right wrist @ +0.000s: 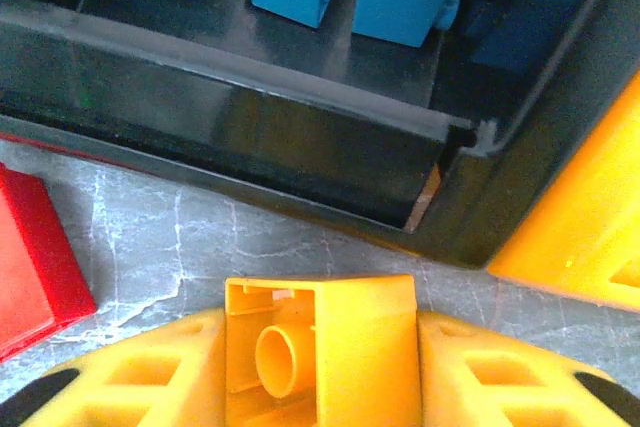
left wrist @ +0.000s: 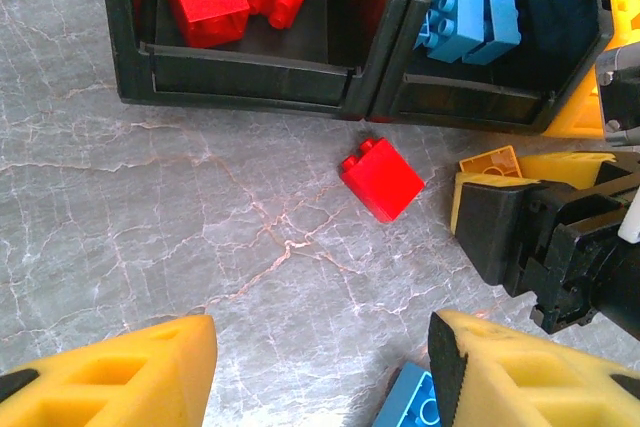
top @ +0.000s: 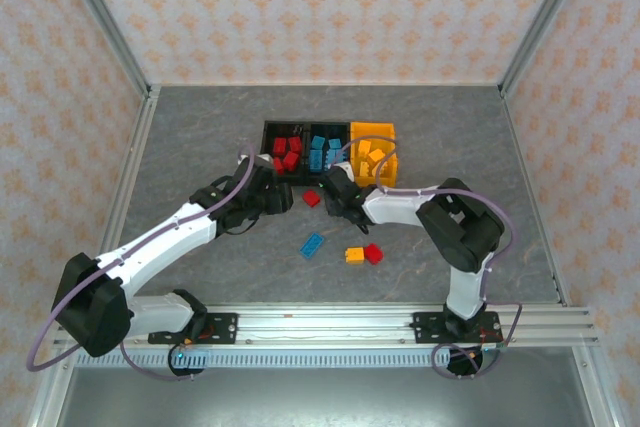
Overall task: Sort the legos into containers by color
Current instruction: Pick up the lego from the center of the table, then place the lego in the container.
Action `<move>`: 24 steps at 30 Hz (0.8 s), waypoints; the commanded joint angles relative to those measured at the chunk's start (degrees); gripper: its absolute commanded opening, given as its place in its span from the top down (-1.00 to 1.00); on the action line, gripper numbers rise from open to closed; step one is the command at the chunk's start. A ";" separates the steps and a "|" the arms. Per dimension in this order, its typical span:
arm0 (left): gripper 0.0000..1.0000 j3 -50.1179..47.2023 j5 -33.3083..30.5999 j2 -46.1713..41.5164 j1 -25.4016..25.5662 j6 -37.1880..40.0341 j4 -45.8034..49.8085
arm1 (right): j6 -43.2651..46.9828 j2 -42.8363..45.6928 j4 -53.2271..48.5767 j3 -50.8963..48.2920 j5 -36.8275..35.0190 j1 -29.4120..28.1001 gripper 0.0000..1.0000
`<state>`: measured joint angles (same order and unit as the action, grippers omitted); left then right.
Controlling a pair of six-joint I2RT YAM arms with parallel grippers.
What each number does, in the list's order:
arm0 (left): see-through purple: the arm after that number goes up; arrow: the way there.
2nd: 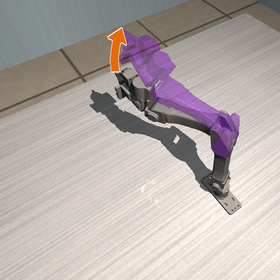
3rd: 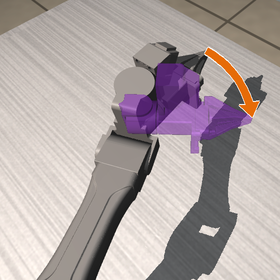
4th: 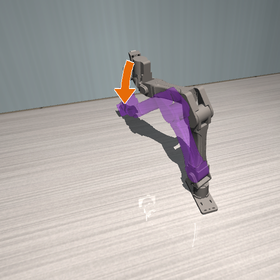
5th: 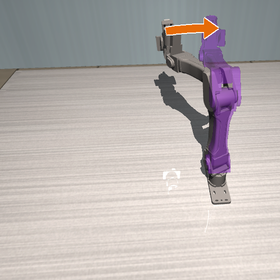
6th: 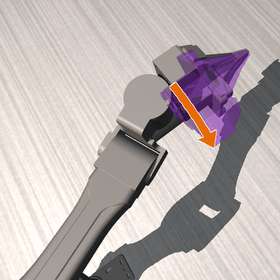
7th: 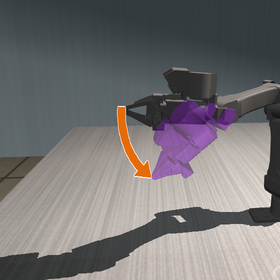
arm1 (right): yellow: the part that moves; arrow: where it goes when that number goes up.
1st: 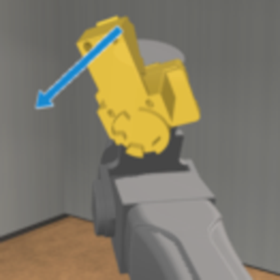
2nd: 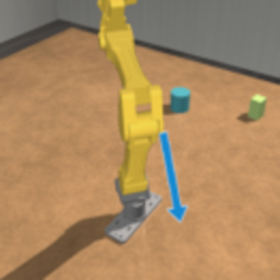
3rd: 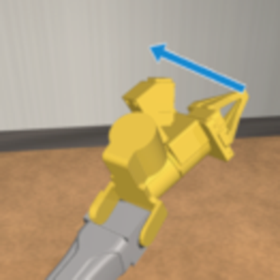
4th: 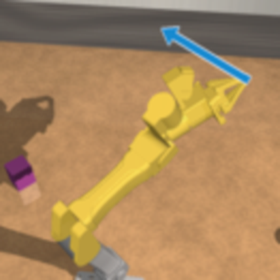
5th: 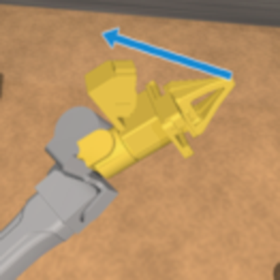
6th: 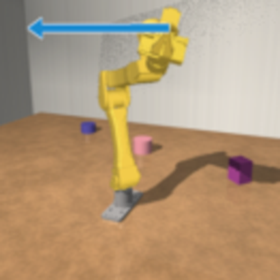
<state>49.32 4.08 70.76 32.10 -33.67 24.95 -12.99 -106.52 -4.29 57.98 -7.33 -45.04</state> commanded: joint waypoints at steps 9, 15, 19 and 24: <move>-0.18 -0.71 1.10 1.65 -0.54 -2.15 -3.51 | -1.18 9.72 -2.66 -3.48 2.91 -1.88 0.22; -0.18 -1.74 3.18 1.96 -0.54 -3.56 -6.08 | -1.58 17.77 -5.66 -4.16 3.18 -1.66 0.23; -0.18 -1.70 3.72 2.10 -0.47 -4.10 -6.92 | -2.47 20.25 -7.78 -1.41 3.75 0.66 0.23; -0.18 -1.77 5.84 1.78 -0.13 -5.21 -9.15 | -3.59 19.65 -9.31 3.10 5.50 6.28 0.23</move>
<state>48.21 8.38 72.53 32.10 -37.56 18.52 -15.14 -87.18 -11.20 57.98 -2.13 -41.21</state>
